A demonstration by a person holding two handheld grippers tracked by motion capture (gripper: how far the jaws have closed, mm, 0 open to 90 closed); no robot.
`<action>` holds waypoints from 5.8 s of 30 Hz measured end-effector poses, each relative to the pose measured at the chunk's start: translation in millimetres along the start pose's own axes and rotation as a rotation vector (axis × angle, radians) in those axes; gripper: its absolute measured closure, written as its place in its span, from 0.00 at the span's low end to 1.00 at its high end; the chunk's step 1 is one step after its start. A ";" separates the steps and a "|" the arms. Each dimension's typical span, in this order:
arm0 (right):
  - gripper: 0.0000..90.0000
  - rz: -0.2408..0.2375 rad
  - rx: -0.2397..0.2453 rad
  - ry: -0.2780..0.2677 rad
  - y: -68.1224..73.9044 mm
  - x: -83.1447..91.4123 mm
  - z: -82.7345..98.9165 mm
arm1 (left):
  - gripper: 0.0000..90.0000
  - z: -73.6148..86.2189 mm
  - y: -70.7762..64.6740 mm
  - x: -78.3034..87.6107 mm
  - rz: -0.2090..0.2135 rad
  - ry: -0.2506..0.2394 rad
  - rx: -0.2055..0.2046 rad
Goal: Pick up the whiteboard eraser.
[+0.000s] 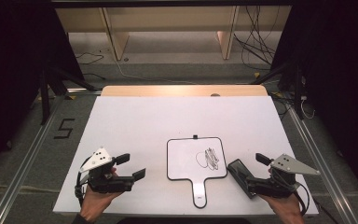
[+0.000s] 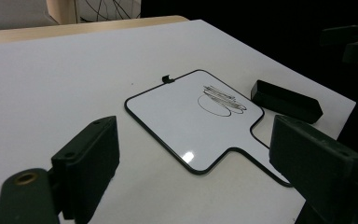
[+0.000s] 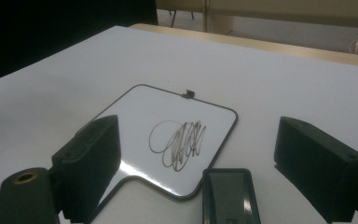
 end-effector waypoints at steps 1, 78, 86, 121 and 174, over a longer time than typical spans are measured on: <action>0.17 0.000 0.000 0.001 -0.1 -0.1 0.1 | 0.17 0.1 0.0 -0.1 -0.001 0.000 0.000; 0.25 0.073 0.078 0.576 -33.5 -43.8 92.5 | 0.17 0.2 -0.2 0.0 0.000 0.005 0.006; 0.28 0.070 0.087 0.582 -34.3 -44.5 93.3 | 0.17 0.2 -0.5 0.0 0.000 0.004 0.007; 0.45 0.081 0.071 0.564 -34.6 -45.1 81.4 | 0.17 0.7 1.4 0.2 -0.002 0.004 0.024; 0.45 -0.039 0.114 0.428 14.6 -101.0 43.2 | 0.17 0.3 0.6 0.0 0.004 0.000 0.032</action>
Point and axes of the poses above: each handheld gripper's, and its own axes: x roughly backward along the jaws, z roughly out of its underside, y roughly to its left, the point moved 10 cm from there along -x, roughly forward along the jaws, and after that the axes turned 6 degrees about z, right-handed, at the moved point
